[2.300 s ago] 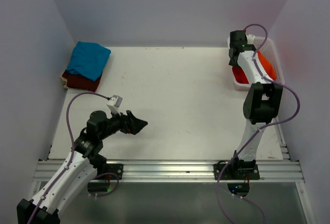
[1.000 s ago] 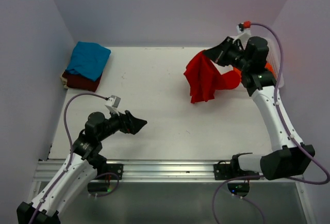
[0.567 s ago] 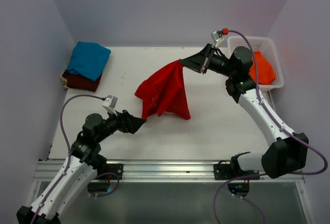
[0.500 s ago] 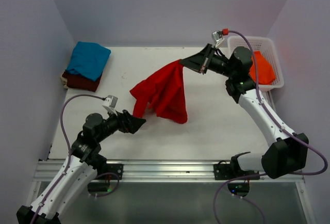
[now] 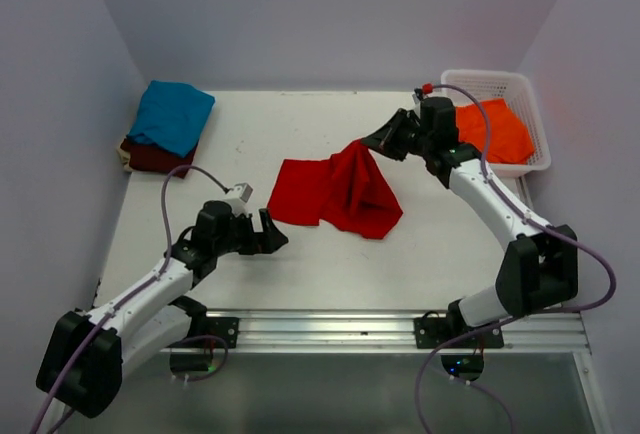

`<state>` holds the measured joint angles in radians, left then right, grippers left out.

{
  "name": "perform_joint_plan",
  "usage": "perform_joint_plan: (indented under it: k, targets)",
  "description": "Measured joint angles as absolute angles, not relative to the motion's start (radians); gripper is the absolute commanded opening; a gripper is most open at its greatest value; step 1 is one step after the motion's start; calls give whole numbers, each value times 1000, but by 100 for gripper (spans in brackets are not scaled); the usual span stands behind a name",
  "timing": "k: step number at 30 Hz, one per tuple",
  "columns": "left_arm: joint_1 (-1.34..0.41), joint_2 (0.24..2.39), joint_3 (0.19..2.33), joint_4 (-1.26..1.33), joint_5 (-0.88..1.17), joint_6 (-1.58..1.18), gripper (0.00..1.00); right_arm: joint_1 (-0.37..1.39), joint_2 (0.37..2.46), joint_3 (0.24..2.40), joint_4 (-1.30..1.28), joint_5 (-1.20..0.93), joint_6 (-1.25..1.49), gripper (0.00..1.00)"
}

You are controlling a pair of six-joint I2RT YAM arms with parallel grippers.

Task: Fold and stack the t-shirts
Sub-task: Move the tshirt to the center of the board, then flatten out the tshirt

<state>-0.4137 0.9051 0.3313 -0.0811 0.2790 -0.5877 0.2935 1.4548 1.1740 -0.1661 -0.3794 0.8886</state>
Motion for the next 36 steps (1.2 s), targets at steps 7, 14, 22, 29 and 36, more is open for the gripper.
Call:
perform_joint_plan:
  k: [7, 14, 22, 29, 36]
  targets:
    - [-414, 1048, 361, 40, 255, -579, 100, 292, 1563, 1174, -210, -299, 832, 0]
    - [-419, 1182, 416, 114, 143, -579, 100, 292, 1598, 1155, -176, -332, 810, 0]
    - [-424, 1313, 514, 132, -69, -527, 72, 292, 1598, 1112, -139, -387, 782, 0]
    - [-426, 1452, 572, 142, -126, -466, 52, 292, 1598, 1094, -130, -415, 765, 0]
    - [-438, 1514, 613, 133, -160, -441, 53, 292, 1598, 1093, -125, -427, 757, 0]
